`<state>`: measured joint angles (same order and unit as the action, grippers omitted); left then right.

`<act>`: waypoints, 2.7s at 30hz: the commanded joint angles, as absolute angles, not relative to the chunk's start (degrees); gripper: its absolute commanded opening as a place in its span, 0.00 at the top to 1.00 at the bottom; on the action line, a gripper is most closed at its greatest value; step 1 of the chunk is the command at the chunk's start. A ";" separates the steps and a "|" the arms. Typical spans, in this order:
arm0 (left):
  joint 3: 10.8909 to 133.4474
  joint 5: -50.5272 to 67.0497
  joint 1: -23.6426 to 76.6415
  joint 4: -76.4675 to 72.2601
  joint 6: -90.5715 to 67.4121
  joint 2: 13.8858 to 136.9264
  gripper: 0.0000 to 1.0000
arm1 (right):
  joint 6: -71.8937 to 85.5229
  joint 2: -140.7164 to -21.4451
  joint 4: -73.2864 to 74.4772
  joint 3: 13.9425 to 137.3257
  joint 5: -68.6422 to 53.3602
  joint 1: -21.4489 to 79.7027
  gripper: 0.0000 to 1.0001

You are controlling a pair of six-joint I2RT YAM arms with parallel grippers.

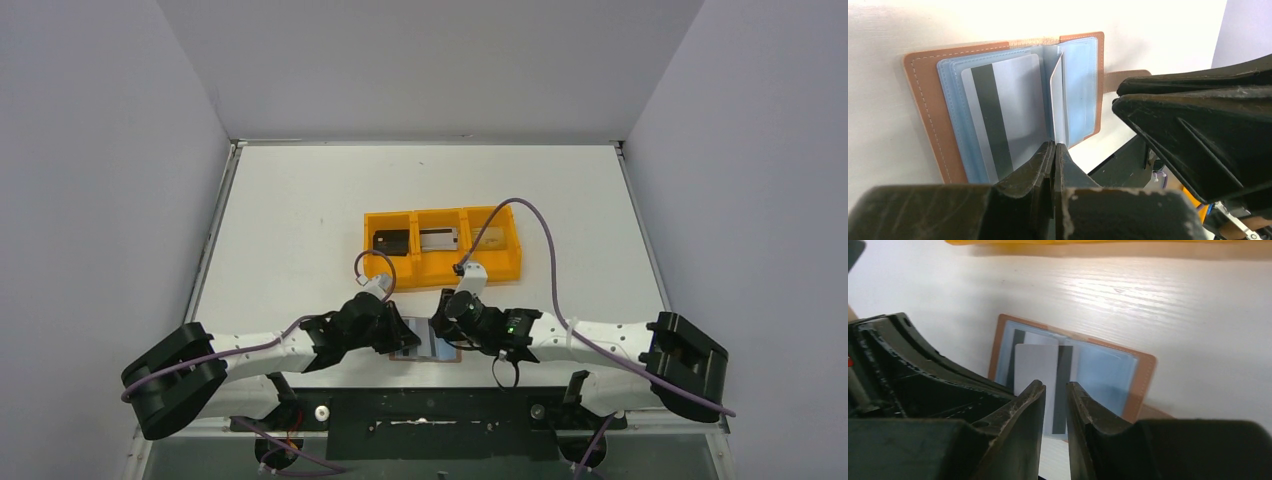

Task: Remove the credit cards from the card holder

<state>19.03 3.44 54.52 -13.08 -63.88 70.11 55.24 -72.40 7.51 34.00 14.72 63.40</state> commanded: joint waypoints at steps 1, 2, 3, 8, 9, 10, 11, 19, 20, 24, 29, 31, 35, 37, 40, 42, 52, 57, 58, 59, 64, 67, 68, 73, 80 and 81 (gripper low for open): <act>21.31 2.91 54.05 -15.20 -62.75 70.03 1.00 | 53.63 -74.64 2.10 36.01 12.90 63.71 0.76; 21.40 2.87 54.10 -15.21 -62.78 69.86 1.00 | 54.42 -75.89 2.68 36.03 13.14 63.66 0.76; 21.44 2.70 54.06 -15.08 -62.76 69.65 1.00 | 54.89 -76.99 3.06 35.98 13.23 63.67 0.77; 21.91 1.73 53.91 -14.66 -62.78 68.85 1.00 | 58.70 -79.86 5.09 32.98 14.23 63.51 0.78; 22.20 1.50 53.88 -14.23 -62.64 68.64 1.00 | 59.72 -79.89 5.41 32.09 14.37 63.28 0.78; 22.49 1.30 53.80 -13.53 -62.40 68.38 1.00 | 60.53 -79.85 5.77 31.18 14.57 63.09 0.78; 22.91 1.11 53.77 -12.74 -62.09 68.05 1.00 | 61.23 -79.74 6.18 30.33 14.64 62.83 0.78; 23.86 -0.76 53.16 -7.19 -60.59 64.06 1.00 | 63.12 -77.28 6.03 26.46 15.38 61.70 0.78; 23.97 -0.91 53.04 -6.57 -60.37 63.66 1.00 | 63.00 -77.26 5.99 26.57 15.52 61.62 0.77; 25.22 -1.65 52.79 -2.81 -59.11 61.87 1.00 | 62.60 -77.86 6.26 27.95 16.07 61.34 0.77; 25.15 -4.18 52.59 -0.57 -58.71 58.08 1.00 | 60.61 -75.45 7.44 29.71 17.31 61.43 0.76; 24.85 -5.94 52.56 0.72 -58.90 55.92 1.00 | 60.09 -74.14 13.19 33.73 21.11 62.84 0.74; 24.44 -10.23 52.34 3.85 -59.57 51.22 1.00 | 55.86 -74.01 19.45 40.79 26.61 66.59 0.69; 24.52 -12.77 52.30 5.94 -60.07 49.09 1.00 | 53.12 -74.37 16.48 41.25 24.06 66.47 0.69; 24.61 -15.84 52.14 9.42 -61.34 46.08 1.00 | 52.03 -75.52 9.15 39.92 18.53 65.81 0.69; 24.40 -17.05 52.16 11.07 -61.96 44.06 1.00 | 52.76 -76.72 3.43 38.62 15.27 65.43 0.69; 22.06 -19.36 51.78 13.54 -63.98 37.54 1.00 | 54.11 -82.76 -2.97 35.35 6.81 64.43 0.71; 22.73 -18.61 51.77 13.67 -63.34 38.52 1.00 | 55.74 -83.04 6.74 36.15 13.07 64.37 0.72; 22.78 -18.42 51.83 13.40 -63.10 38.85 1.00 | 56.35 -82.61 7.56 35.75 14.02 64.37 0.72; 22.68 -18.11 51.80 12.97 -62.84 39.14 1.00 | 56.45 -82.16 7.38 35.08 14.33 64.35 0.72; 21.28 -15.41 51.81 8.30 -61.85 40.36 1.00 | 54.94 -78.87 2.53 33.97 12.79 63.98 0.71; 21.00 -14.18 51.75 6.35 -61.36 40.97 1.00 | 54.03 -76.37 1.70 34.27 13.85 63.92 0.70; 21.09 -14.11 51.71 6.33 -61.28 41.11 1.00 | 53.86 -75.10 1.89 34.24 14.66 63.70 0.69; 20.35 -12.05 51.75 3.36 -60.29 41.32 1.00 | 53.98 -67.97 -2.37 29.93 14.52 60.67 0.69; 21.99 -8.04 51.75 -2.66 -57.33 46.71 1.00 | 55.94 -57.63 -20.18 18.00 8.88 54.35 0.47; 21.87 -6.42 51.75 -5.20 -56.76 47.44 1.00 | 55.54 -56.79 -20.97 17.32 8.99 54.21 0.43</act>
